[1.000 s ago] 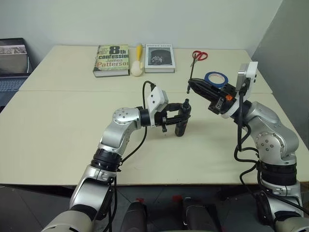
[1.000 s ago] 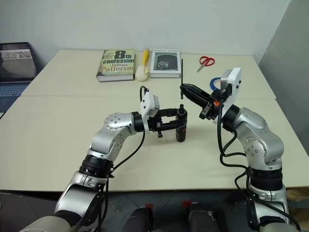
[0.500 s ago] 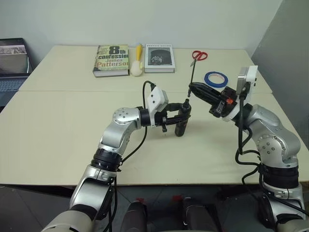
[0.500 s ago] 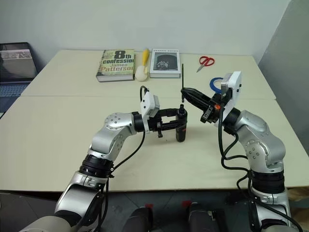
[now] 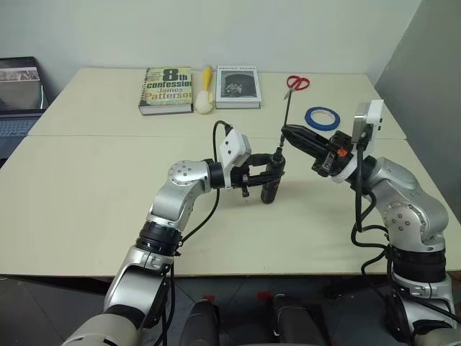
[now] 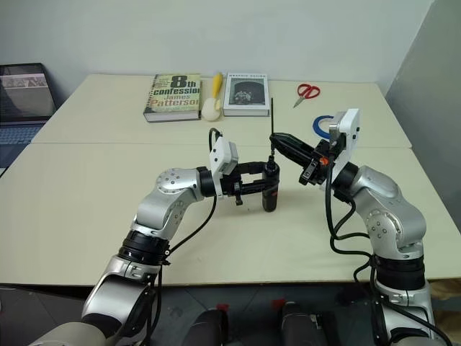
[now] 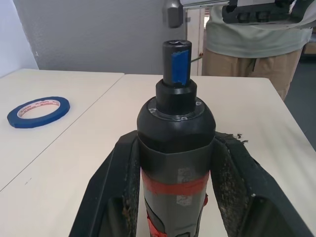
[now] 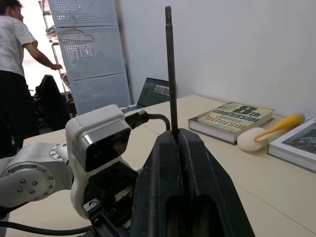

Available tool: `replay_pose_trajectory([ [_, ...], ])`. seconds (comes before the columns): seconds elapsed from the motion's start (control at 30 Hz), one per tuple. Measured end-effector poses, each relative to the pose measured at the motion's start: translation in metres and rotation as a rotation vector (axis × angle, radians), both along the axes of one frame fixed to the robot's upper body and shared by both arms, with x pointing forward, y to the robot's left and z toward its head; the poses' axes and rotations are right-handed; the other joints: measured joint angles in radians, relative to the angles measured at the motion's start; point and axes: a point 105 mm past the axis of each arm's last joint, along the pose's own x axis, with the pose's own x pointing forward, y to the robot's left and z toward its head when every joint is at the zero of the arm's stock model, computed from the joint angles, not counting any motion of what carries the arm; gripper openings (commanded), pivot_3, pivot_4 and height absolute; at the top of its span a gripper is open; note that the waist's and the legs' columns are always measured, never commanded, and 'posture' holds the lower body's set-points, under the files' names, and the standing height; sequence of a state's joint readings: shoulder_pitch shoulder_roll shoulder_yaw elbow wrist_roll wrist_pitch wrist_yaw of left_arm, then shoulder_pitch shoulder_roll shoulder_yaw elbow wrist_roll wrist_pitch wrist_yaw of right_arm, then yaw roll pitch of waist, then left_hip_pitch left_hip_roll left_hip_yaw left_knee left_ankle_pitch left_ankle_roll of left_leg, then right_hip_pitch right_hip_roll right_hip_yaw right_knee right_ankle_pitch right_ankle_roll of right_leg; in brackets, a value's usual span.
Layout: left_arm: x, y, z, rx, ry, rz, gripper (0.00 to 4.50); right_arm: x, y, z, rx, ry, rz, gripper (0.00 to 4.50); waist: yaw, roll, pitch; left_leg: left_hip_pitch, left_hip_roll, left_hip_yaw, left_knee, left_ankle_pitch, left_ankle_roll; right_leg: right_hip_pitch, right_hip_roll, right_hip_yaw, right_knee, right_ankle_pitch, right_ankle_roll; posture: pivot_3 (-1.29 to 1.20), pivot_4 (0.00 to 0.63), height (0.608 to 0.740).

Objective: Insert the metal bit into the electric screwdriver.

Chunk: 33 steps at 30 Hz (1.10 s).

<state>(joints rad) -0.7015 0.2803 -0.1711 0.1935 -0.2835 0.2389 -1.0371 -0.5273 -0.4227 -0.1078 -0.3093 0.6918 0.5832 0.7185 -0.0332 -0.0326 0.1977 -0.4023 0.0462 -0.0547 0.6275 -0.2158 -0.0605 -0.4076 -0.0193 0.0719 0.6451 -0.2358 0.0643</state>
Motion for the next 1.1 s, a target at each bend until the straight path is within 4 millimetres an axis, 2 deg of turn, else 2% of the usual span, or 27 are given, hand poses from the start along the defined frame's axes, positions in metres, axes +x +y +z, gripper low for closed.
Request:
replay_pose_trajectory([
  [0.6,-0.0001,0.0,-0.0001,0.0,0.0,-0.001,1.66,-0.0008,0.0017,-0.004,-0.011,0.012,0.01,0.0,0.0,0.0,0.0,0.0,0.0,0.0,0.0,0.0,0.0,0.0,0.0,0.0,0.0,0.0,0.0,0.0,0.15,0.74],
  [1.1,-0.001,0.0001,-0.0003,0.004,0.0,-0.01,1.65,-0.0028,-0.0037,-0.0024,-0.092,-0.013,0.068,0.0,0.0,0.0,0.0,0.0,0.0,0.0,0.0,0.0,0.0,0.0,0.0,0.0,0.0,0.0,0.0,0.0,0.15,0.74],
])
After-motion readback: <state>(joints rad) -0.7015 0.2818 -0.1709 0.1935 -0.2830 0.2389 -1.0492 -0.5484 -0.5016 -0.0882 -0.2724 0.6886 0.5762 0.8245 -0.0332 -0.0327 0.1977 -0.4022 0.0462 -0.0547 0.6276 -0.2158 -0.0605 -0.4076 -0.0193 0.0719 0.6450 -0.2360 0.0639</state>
